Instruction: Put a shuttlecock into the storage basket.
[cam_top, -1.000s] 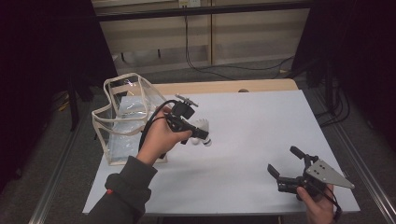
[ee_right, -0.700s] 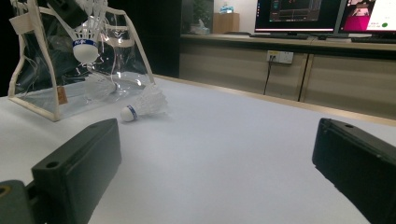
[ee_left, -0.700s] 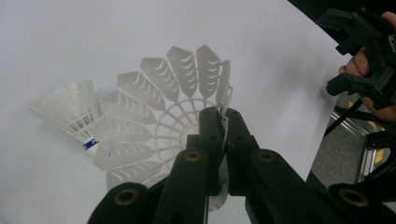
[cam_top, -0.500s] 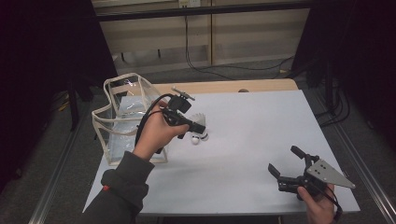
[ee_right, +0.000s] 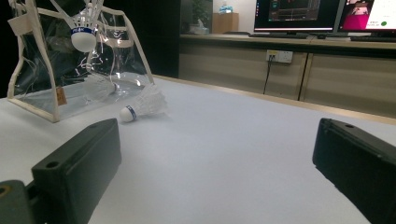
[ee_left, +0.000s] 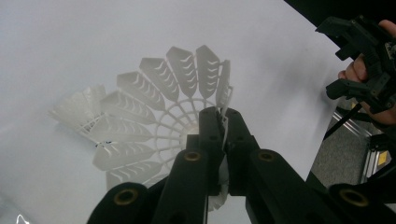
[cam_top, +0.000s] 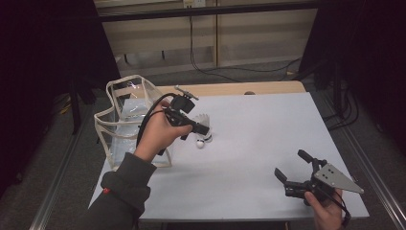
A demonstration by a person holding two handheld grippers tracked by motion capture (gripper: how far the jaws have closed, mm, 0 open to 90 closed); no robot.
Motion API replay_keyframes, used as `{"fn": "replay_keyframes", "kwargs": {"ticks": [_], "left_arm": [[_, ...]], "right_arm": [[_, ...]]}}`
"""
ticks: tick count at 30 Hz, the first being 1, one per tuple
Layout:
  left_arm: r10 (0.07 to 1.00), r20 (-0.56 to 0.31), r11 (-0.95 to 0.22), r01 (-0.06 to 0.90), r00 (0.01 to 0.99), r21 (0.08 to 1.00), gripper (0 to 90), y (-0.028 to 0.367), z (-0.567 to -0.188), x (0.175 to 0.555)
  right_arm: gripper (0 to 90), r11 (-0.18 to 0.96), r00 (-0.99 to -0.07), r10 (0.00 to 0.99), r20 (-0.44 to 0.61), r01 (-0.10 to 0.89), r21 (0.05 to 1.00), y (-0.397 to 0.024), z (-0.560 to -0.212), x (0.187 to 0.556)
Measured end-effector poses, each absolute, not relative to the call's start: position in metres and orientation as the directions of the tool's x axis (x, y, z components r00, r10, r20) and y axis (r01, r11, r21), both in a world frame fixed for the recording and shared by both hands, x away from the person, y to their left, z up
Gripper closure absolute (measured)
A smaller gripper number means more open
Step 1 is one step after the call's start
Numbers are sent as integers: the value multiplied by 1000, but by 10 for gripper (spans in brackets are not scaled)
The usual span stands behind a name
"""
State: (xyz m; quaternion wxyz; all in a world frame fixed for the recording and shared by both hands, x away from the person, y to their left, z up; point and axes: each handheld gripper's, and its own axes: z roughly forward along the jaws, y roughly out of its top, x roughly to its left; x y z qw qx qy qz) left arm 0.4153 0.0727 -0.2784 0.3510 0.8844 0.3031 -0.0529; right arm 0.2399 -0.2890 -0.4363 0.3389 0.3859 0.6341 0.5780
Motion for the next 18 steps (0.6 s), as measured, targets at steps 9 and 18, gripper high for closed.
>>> {"fn": "replay_keyframes", "kwargs": {"ticks": [9, 18], "left_arm": [[513, -307, -561, 584, 802, 587, 884, 77, -272, 419], [528, -292, -559, 586, 797, 587, 885, 82, -264, 423]], "right_arm": [[13, 31, -473, 881, 19, 97, 995, -289, -436, 240], [13, 31, -472, 881, 17, 95, 995, -289, -436, 240]]}}
